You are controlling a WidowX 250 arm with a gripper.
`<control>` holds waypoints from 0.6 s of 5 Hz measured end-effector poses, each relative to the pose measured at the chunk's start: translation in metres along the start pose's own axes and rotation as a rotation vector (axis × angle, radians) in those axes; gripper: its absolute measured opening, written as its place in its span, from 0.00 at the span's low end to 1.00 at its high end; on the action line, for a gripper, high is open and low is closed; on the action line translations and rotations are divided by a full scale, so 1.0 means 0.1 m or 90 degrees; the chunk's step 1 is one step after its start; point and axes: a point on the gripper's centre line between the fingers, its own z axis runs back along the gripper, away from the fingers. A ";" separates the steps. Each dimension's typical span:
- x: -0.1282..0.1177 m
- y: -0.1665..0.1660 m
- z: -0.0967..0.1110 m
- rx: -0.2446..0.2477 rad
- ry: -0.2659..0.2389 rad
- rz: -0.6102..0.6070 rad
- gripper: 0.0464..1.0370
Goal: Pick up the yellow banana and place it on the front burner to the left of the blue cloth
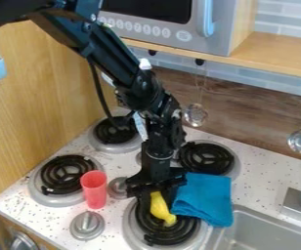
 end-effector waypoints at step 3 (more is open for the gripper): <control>-0.04 0.19 0.39 0.000 -0.031 -0.009 0.97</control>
